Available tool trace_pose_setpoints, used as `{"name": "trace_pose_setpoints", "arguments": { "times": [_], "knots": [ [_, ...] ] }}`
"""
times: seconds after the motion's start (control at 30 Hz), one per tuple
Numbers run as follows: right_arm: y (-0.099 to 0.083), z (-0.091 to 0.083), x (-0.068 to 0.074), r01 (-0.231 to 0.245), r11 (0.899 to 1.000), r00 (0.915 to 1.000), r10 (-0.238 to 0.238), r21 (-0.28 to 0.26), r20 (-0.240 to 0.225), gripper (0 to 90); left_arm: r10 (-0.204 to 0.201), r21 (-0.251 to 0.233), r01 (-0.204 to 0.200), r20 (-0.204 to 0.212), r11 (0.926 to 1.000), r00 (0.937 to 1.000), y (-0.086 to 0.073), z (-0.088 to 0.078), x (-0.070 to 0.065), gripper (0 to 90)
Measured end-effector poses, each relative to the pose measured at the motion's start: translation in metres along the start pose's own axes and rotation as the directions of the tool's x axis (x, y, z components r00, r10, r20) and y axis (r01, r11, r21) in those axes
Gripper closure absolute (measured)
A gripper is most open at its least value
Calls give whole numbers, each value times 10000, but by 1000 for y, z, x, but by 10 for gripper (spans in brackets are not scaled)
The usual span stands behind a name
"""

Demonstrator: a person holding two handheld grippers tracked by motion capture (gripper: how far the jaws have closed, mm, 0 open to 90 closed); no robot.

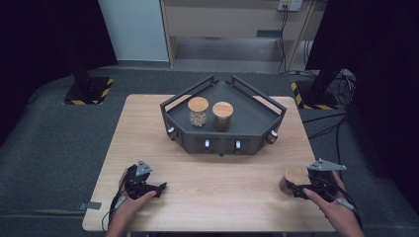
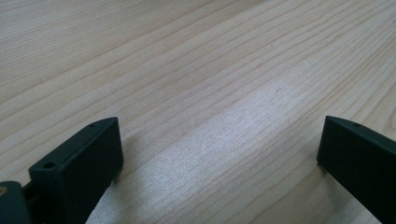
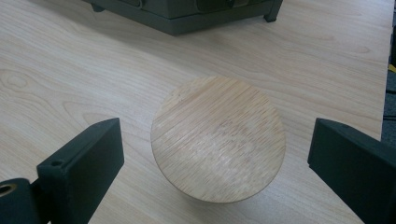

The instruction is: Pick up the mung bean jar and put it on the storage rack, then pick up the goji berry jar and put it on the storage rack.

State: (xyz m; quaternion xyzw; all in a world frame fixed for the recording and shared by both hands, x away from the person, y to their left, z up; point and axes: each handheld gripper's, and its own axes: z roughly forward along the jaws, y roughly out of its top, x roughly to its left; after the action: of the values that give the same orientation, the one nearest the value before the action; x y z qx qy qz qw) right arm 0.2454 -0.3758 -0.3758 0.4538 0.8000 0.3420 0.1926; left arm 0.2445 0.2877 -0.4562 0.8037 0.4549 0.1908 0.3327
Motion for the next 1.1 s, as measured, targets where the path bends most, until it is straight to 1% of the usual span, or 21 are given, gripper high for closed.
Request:
{"name": "trace_pose_setpoints", "arguments": {
  "times": [0.17, 0.33, 0.63, 1.1],
  "knots": [
    [-4, 1, 0, -5, 10000, 10000, 5, 7, -41, 38, 2, 0, -2, -1, 10000, 10000, 0, 0, 0, 0],
    [-10, 1, 0, -123, 9999, 9999, 123, 65, -28, 38, -1, -1, 1, -1, 10000, 10000, 0, 0, 0, 0],
    [-15, 3, -1, -146, 9998, 9999, 147, 103, -38, 39, -2, -3, 2, -3, 10000, 10000, 0, 0, 0, 0],
    [-20, 14, -3, -261, 9990, 9996, 265, 365, -85, 40, -1, -2, 1, -4, 10000, 10000, 0, 0, 0, 0]
  ]
}}
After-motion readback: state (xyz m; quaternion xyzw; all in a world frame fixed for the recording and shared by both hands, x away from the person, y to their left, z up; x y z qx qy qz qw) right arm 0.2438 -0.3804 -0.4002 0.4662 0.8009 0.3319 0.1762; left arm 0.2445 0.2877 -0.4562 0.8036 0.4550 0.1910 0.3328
